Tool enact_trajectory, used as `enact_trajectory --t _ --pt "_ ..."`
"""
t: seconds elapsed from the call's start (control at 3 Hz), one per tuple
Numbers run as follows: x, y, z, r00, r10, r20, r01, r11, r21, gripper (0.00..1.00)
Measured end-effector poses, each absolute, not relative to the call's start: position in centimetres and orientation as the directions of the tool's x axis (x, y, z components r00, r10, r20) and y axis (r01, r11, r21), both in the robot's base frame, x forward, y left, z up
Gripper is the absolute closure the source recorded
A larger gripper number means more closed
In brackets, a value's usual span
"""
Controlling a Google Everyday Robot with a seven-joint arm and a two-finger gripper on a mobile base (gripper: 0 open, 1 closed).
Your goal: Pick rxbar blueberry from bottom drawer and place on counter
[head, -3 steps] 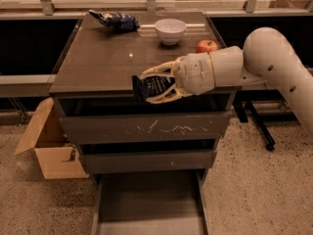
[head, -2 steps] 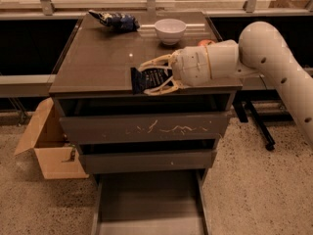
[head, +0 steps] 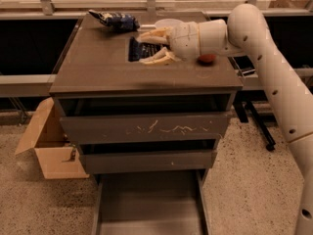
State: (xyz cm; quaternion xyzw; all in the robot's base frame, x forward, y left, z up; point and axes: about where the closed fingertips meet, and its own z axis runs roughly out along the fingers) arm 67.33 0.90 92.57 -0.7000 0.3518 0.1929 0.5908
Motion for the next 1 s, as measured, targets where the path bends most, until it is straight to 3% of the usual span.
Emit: enact_trajectory --t 0.33,1.0 --pt "69.9 1.2 91.1 0.598 -0.324 -0.733 -0.769 0.025 -0.638 1.0" --pt "73.1 1.7 87.8 0.448 -0.395 -0.802 -0.842 0.115 -0.527 0.58"
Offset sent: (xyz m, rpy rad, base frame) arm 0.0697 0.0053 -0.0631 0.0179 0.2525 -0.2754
